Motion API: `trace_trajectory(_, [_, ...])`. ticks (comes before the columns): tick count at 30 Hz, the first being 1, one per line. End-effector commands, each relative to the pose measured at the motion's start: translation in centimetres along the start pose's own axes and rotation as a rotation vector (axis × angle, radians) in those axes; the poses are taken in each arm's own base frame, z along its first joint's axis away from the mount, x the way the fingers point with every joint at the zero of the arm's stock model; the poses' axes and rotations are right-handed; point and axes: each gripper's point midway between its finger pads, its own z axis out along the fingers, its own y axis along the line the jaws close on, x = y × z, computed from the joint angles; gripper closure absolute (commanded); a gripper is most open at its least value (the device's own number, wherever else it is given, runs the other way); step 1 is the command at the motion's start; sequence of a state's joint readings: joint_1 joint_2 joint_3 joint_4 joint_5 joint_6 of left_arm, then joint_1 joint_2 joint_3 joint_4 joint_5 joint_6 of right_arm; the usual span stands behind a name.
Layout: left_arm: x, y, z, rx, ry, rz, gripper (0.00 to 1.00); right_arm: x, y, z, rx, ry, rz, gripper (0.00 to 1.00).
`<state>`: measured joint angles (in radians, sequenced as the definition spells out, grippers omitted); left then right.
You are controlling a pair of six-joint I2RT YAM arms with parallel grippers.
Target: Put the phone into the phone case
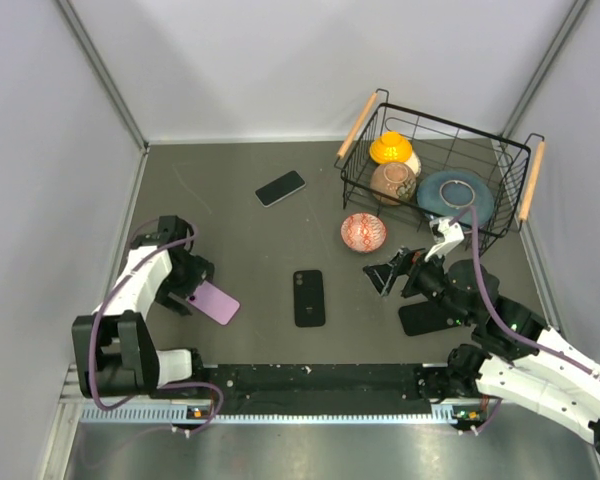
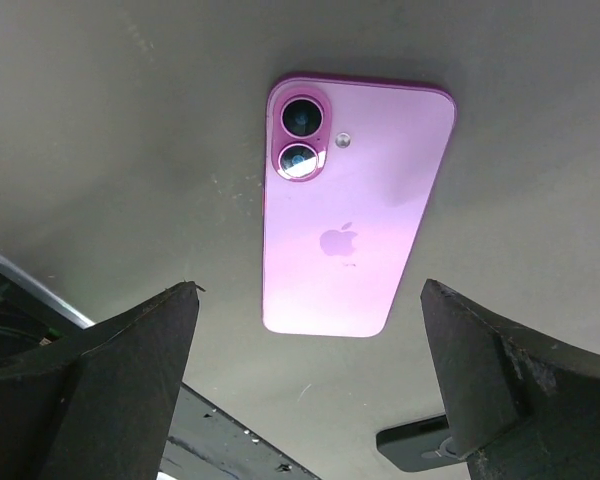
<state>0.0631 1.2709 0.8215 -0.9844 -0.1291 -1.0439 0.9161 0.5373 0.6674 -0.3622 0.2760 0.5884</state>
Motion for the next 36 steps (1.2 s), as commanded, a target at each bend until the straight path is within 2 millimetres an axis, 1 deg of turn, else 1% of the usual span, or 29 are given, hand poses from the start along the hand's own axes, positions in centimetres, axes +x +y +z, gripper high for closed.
trace_trajectory(1, [-0.6,-1.0,0.2,0.002,-0.015,0.046,0.01,-0.4,0.8,0.0,-0.030,-0.013,0.029,0.03])
trace_trajectory(2, [-0.6,-1.0,0.5,-0.023,-0.013,0.063,0.01,-0.3,0.7,0.0,-0.026,-0.012,0.035,0.03])
trace_trajectory(4, [-0.6,-1.5,0.1,-0.038,-0.016,0.094,0.01,-0.1,0.6,0.1,-0.019,-0.007,0.035,0.03])
trace_trajectory(7, [-0.9,-1.7,0.1,-0.083,-0.017,0.116,0.01,0.0,0.5,0.3,-0.012,-0.005,0.037,0.03])
trace_trajectory(8, [-0.9,-1.7,0.4,-0.097,-0.010,0.117,0.01,0.0,0.6,0.4,-0.016,-0.001,0.032,0.03])
trace_trajectory(9, [-0.2,-2.1,0.4,-0.094,-0.003,0.142,0.01,0.0,0.8,0.4,-0.020,0.005,0.028,0.03])
trace_trajectory(13, [0.4,-2.4,0.8,-0.102,0.010,0.162,0.01,-0.5,1.6,-0.1,-0.057,0.008,0.036,0.03])
trace_trajectory(16, [0.4,-2.2,1.1,-0.120,0.003,0.170,0.01,-0.4,1.6,-0.1,-0.056,0.004,0.054,0.03])
trace_trajectory(19, [0.4,-1.5,1.4,-0.168,0.006,0.161,0.01,-0.4,1.7,-0.1,-0.062,0.010,0.051,0.03])
trace_trajectory(24, [0.7,-1.0,1.9,-0.204,0.023,0.172,0.01,-0.5,1.9,-0.4,-0.069,0.010,0.056,0.03])
trace_trajectory(28, [1.2,-1.3,2.9,-0.173,0.029,0.165,0.01,-0.5,1.9,-0.3,-0.067,0.010,0.064,0.03])
trace_trajectory(30, [1.3,-0.8,3.5,-0.189,0.024,0.156,0.01,-0.4,1.9,-0.4,-0.068,0.018,0.060,0.03])
trace_trajectory(36, [2.1,-0.9,4.7,-0.174,0.059,0.165,0.03,-0.6,1.9,-0.6,-0.066,0.016,0.053,0.03])
